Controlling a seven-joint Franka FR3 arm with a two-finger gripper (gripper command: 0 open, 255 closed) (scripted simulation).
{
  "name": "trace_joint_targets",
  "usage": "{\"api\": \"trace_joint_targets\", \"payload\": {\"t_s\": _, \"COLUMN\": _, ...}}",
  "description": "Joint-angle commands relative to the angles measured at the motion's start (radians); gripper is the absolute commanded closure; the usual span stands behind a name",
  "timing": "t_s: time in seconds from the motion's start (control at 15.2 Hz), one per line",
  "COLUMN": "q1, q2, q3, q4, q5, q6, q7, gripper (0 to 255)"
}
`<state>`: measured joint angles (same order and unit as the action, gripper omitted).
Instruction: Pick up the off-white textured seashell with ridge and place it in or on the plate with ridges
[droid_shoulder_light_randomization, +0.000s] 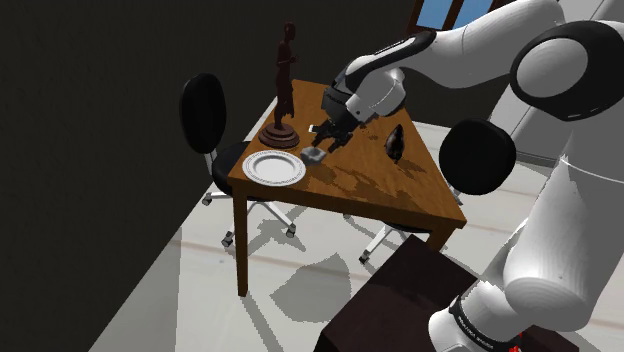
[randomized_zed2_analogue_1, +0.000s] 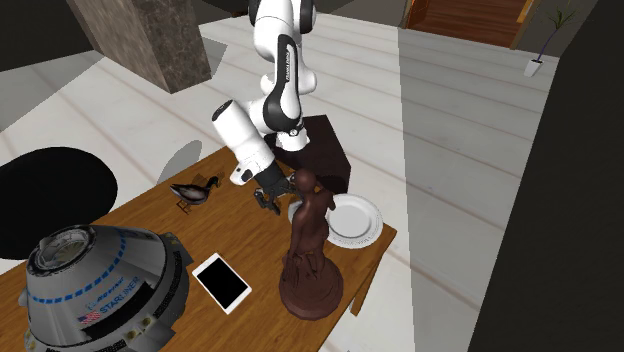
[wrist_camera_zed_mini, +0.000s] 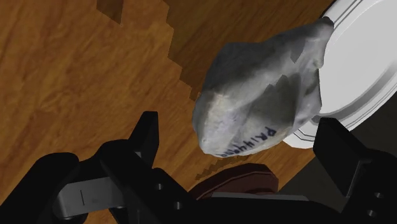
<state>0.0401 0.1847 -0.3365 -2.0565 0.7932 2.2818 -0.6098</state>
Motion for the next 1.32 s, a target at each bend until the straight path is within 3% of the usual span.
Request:
{"api": "trace_joint_targets", "payload": {"t_s": 0.0, "q1": 0.003, "q2": 0.006, "q3": 0.004, "q4": -0.002, "q5": 0.007, "q6": 0.009, "q7": -0.002, "gripper": 0}}
{"api": "trace_joint_targets", "payload": {"t_s": 0.4, "q1": 0.003, "q2": 0.006, "q3": 0.004, "q4": -0.001, "q5": 0.007, "q6": 0.008, "q7": -0.002, "gripper": 0}}
{"api": "trace_joint_targets", "payload": {"t_s": 0.46, "q1": 0.003, "q2": 0.006, "q3": 0.004, "q4": -0.001, "q5": 0.007, "q6": 0.008, "q7": -0.002, "gripper": 255}}
{"api": "trace_joint_targets", "payload": {"t_s": 1.25, "q1": 0.006, "q2": -0.017, "q3": -0.002, "q4": 0.009, "q5": -0.020, "q6": -0.013, "q7": 0.028, "gripper": 255}}
